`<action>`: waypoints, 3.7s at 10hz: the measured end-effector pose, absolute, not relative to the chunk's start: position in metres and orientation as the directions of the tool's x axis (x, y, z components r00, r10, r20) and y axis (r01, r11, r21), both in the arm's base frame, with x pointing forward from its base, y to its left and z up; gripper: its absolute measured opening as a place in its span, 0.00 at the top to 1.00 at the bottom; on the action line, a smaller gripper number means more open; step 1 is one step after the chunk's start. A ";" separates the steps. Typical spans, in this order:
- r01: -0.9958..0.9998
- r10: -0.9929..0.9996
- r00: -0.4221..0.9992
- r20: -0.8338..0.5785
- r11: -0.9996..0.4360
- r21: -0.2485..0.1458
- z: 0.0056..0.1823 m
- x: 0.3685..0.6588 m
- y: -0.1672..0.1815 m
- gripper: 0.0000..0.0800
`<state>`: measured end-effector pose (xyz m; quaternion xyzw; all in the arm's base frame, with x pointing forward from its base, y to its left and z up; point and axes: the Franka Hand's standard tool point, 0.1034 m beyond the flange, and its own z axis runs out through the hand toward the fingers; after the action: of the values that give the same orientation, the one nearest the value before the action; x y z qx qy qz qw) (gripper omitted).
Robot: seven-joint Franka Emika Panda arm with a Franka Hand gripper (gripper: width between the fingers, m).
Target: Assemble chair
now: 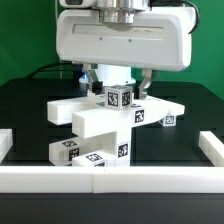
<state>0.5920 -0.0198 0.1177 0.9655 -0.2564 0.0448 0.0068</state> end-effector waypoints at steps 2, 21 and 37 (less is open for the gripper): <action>-0.510 -0.509 0.856 0.090 -0.860 -0.012 0.118 0.592 -0.020 0.51; -0.995 -0.999 -0.048 0.019 0.046 -0.087 0.117 0.592 -0.016 0.64; -0.967 -0.970 0.239 0.047 -0.242 -0.076 0.118 0.597 -0.004 0.19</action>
Offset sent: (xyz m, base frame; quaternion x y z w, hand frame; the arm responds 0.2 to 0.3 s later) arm 0.0000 0.0000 0.0000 0.0000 0.0000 0.0000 1.0000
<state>0.5967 -0.0036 0.1181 0.7869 -0.6155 0.0423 -0.0155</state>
